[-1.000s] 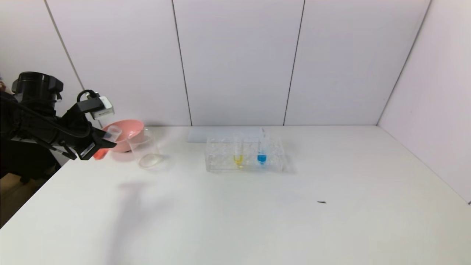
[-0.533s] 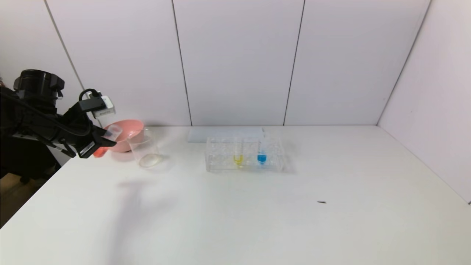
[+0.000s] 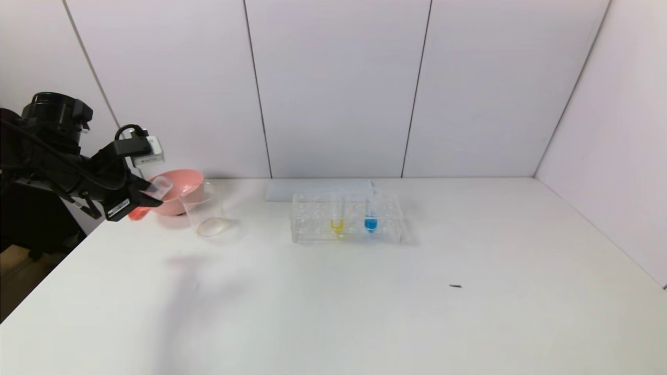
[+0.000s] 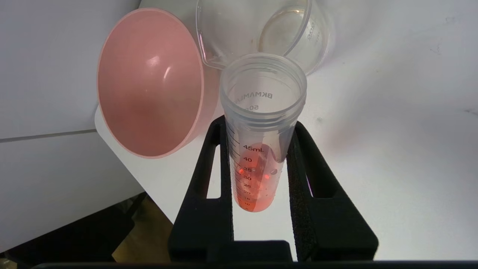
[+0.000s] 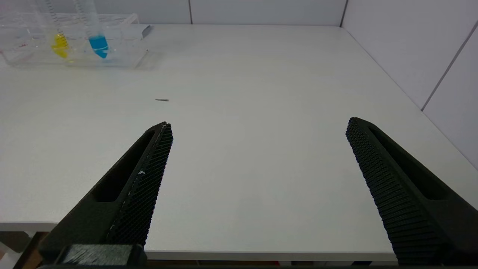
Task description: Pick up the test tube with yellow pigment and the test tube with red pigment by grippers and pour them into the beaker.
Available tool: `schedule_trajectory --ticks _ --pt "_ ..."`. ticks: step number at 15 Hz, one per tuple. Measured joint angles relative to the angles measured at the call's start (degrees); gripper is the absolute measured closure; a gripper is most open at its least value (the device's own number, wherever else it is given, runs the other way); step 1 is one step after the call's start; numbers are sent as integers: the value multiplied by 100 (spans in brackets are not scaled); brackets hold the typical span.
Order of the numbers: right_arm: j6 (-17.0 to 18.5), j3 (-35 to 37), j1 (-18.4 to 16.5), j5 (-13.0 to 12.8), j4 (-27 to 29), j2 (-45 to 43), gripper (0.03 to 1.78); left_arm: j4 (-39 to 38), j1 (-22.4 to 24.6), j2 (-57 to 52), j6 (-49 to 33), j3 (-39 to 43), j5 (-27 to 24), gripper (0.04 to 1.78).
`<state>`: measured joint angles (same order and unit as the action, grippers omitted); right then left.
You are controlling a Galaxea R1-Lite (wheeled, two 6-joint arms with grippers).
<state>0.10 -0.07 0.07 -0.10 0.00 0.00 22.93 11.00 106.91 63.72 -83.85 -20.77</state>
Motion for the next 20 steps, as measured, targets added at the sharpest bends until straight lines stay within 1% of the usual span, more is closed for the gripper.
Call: schedule_trajectory --ticks 2,7,11,14,20 --pt "0 0 -2 0 0 0 11 206 2 74 157 -176 27 138" --pt "0 0 2 2 0 0 11 269 7 238 384 -394 143 138" --pt "0 0 2 2 0 0 11 694 7 347 689 -722 243 138" --pt "-2 0 0 2 0 0 11 914 7 450 935 -968 410 138" --pt "0 0 -2 0 0 0 11 967 -63 645 1164 -1237 514 138"
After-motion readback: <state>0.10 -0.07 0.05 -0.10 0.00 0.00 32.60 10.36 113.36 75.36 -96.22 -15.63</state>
